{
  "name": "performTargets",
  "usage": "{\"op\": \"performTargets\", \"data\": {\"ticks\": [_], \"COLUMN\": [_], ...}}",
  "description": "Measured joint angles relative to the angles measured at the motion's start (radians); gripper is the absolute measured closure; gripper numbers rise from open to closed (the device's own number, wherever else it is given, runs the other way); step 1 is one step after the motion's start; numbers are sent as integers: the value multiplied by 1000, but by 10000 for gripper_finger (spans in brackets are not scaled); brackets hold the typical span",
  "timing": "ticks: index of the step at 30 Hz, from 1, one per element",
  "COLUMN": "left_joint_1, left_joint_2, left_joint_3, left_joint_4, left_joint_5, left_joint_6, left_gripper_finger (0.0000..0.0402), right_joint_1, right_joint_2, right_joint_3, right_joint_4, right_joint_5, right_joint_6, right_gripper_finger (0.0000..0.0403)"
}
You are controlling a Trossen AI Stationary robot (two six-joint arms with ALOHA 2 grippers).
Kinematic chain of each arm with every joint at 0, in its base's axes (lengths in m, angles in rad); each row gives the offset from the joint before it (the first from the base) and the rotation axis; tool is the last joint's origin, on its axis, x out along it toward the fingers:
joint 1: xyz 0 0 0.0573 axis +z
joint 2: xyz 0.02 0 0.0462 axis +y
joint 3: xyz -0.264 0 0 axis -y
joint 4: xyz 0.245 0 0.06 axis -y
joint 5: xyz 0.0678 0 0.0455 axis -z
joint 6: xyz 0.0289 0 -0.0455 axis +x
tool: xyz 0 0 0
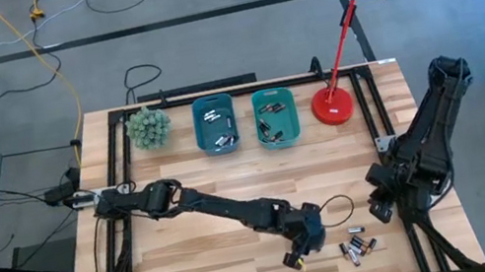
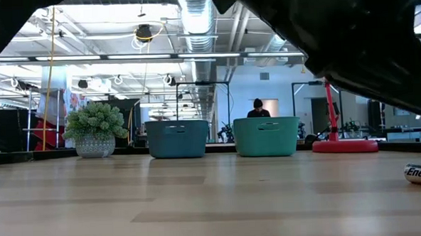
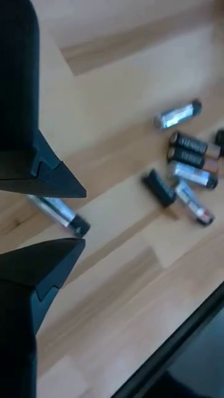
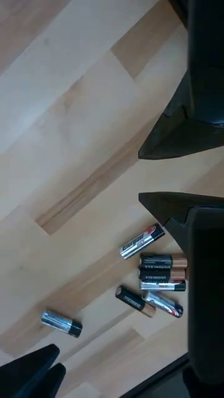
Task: Sort batteries
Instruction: Put the silver battery into the blue bin
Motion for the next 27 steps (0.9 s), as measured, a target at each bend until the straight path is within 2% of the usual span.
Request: {"op": "performTargets", "data": {"ticks": [5, 13, 27], "left_joint_1": [-1, 18, 36], "left_joint_2": [0, 0, -1], "left_joint_3": [0, -20, -20], "left_joint_4": [-19, -19, -16], "left_joint_5": [6, 6, 85], "left_joint_6": [95, 128, 254], "left_gripper_finger": [290, 290, 290], "right_joint_1": [35, 51, 50], "right_joint_2": [0, 0, 0], "right_joint_3": [0, 0, 0], "right_joint_4": [-1, -13, -58], "right_joint_5": [0, 0, 0], "right_joint_6": [44, 77, 157], "right_gripper_finger": [290, 290, 290]}}
